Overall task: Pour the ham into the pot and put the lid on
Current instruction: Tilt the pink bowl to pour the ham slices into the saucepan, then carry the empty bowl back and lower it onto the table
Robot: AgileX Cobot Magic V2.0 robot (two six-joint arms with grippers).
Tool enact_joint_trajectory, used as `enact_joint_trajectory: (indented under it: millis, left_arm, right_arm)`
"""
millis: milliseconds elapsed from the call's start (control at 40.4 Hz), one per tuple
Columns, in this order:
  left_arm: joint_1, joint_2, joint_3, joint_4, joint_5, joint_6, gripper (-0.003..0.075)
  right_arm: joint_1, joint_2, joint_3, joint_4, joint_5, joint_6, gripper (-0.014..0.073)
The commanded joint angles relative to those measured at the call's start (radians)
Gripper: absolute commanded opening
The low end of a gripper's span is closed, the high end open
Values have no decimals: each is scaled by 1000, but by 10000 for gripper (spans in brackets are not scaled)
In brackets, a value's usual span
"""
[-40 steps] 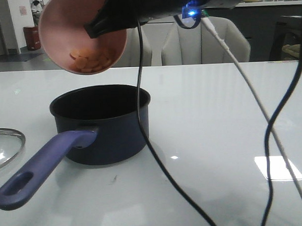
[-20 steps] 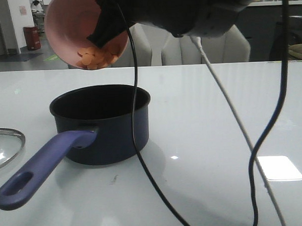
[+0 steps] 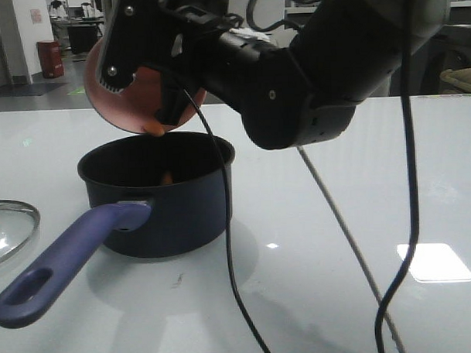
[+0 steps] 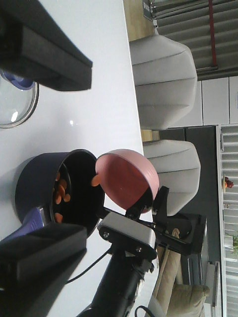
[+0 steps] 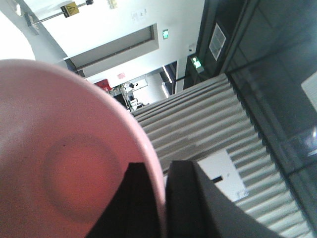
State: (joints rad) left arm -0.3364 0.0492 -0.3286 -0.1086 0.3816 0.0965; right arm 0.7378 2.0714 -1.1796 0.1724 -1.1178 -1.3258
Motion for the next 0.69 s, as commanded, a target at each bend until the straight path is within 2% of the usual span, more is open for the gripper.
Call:
enact_joint_trajectory:
  millis: [0,124,173,248,347,471,520,669]
  left_arm:
    - [-8,10,-25,-10,-76,-2,585]
    - [-8,10,-25,-10,-76,-2,585]
    - [-8,10,-25,-10,-76,-2,585]
    - [-8,10,-25,-10,-76,-2,584]
    - [-8,10,-25,-10,-76,-2,585]
    - [-8,10,-25,-10,-76,-2,585]
    - [-8,10,-25,-10,-76,-2,585]
    - [-8,10,-25,-10,-76,-2,585]
  right_arm:
    - [0,-53,-23,-41,-169,-50,133]
    - [0,-53,-23,-31,-169,-44,133]
    - [0,-53,-25,-13,-168,2,133]
    - [0,-69,-26,31,-120,142,132]
    - [0,-123,-26,107,40,380,132]
    - [-2,-204,-33,190,220,596,132]
    - [-2,-235,-43,239,280,633,132]
    - [-4,-314,-68,369,456,635,132]
